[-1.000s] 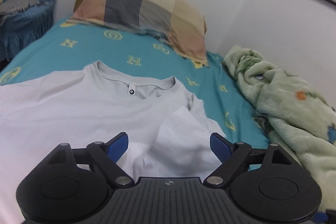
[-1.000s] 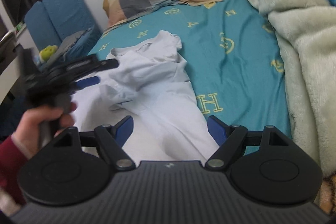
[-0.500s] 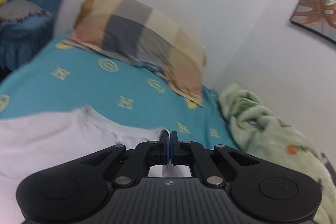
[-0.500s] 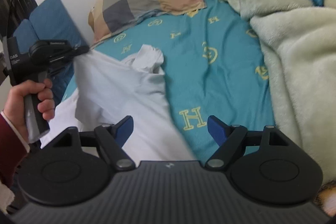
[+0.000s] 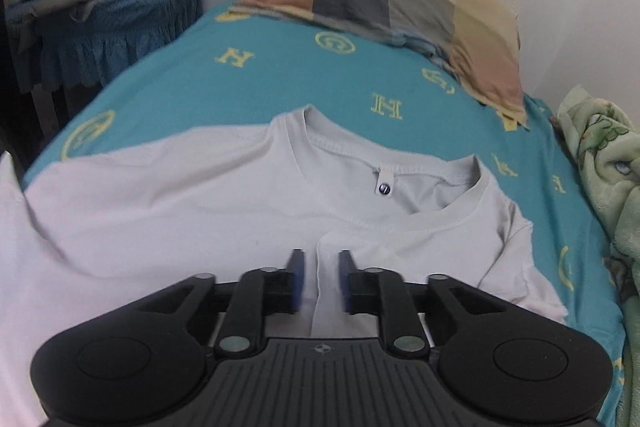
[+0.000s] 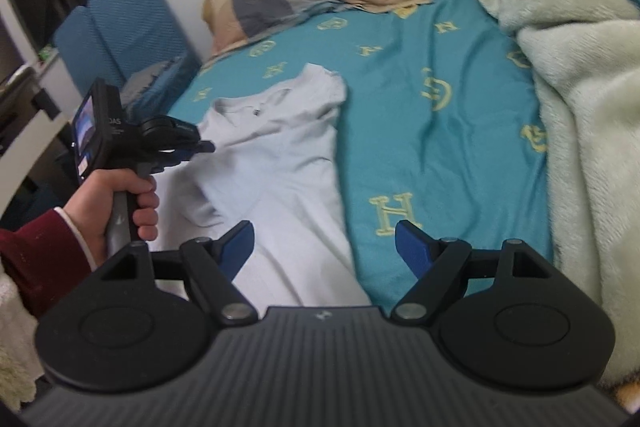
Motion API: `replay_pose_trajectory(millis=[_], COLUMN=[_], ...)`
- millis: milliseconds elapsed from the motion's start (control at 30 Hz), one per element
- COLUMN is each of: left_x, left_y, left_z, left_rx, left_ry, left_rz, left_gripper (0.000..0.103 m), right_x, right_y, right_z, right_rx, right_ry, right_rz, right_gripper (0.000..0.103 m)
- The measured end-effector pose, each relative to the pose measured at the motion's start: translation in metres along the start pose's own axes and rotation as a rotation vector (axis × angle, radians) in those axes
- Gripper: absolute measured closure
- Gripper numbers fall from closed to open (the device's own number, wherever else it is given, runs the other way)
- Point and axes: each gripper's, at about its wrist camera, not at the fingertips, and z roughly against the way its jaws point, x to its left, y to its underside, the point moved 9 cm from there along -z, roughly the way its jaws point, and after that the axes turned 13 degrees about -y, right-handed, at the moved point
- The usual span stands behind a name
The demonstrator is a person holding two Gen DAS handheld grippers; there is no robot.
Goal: Fold clothes
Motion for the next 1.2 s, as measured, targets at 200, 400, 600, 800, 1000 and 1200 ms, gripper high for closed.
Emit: replay_pose_trajectory(millis=[200, 400, 600, 800, 1000, 1200], left_x=[0.01, 0.006, -0.005, -0.045, -0.108, -0.147], left_y=[0.024, 0.081, 0.17, 0.27, 0.344, 0.379], left_z=[0.082, 0.186, 0.27, 0.319, 0.338, 0.309], left_rx=[-0.024, -0.054, -0.04, 0.042, 0.077, 0.126], left_ry=[0.034, 0.108, 0.218, 0.376, 0.435, 0.375], left_rz=[-0.007, -0.07, -0.106, -0.154, -0.297, -0.417], left_gripper=[0.064, 0.057, 0.055, 0.055, 0.056, 0.067], right_x=[0.017, 0.03, 0.038, 0.032, 0.013, -0.005], right_y=[-0.003, -0.002, -0.001, 0.013, 0.032, 0.039], right_z=[0.01, 0.042, 0.096, 0.167, 0.187, 0.175], right_rx=[-0.022, -0.053, -0.085, -0.167, -0.187, -0.156], right_ry=[-0.058, -0.069, -0.043, -0.006, 0.054, 0.066], right_rz=[0.071, 0.113, 0.126, 0.044, -0.005, -0.048], right_gripper=[0.024, 0.024, 0.024, 0.024, 0.024, 0.024])
